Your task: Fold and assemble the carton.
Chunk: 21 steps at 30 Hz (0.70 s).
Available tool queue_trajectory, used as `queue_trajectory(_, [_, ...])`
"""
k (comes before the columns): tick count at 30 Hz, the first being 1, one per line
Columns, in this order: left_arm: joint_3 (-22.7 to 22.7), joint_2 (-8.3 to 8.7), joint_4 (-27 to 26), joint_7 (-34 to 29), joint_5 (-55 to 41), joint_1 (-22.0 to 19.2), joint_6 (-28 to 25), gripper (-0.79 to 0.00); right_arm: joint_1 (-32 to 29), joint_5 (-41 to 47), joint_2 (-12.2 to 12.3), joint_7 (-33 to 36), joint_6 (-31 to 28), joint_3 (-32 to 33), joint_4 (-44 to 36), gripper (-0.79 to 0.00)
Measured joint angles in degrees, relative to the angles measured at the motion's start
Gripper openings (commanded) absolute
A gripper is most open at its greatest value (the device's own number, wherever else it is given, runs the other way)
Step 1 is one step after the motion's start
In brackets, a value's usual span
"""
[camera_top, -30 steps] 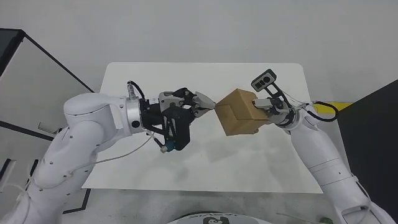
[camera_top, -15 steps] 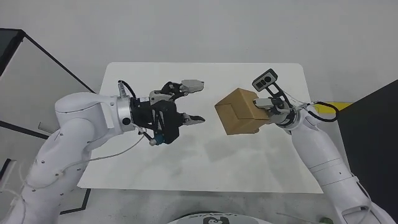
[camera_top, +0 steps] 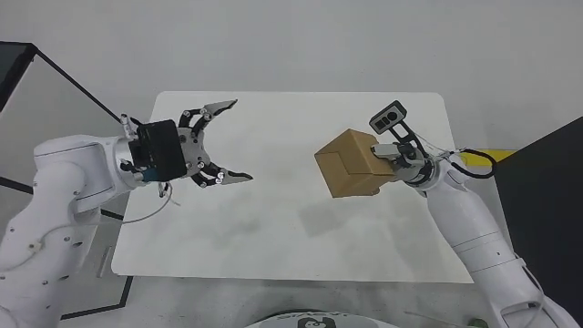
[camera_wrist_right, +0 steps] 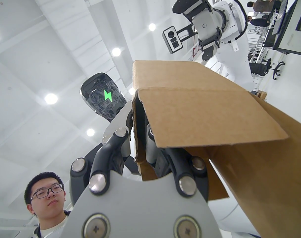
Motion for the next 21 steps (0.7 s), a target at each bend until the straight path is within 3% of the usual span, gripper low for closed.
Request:
queue_trajectory(3, [-1.1, 0.94, 0.1, 2.1, -0.7, 0.7, 0.0, 0.0, 0.0, 0.0, 0.0, 0.0, 0.0, 0.0, 0.0, -0.785])
queue_trajectory(12, [-1.1, 0.92, 0.1, 2.0, -0.7, 0.7, 0.0, 0.0, 0.7, -1.8, 0.2, -1.3, -1.6, 1.2, -1.5, -0.785])
queue_trajectory(16, [-1.1, 0.92, 0.1, 2.0, -0.7, 0.7, 0.0, 0.0, 2.8, -18.1, 1.9, -4.6, -7.4, 6.5, -7.2, -0.785])
queue_trajectory(21, [-1.1, 0.92, 0.1, 2.1, -0.7, 0.7, 0.0, 0.0, 4.4, -41.6, 3.4, -7.7, -8.4, 9.7, -18.0, -0.785])
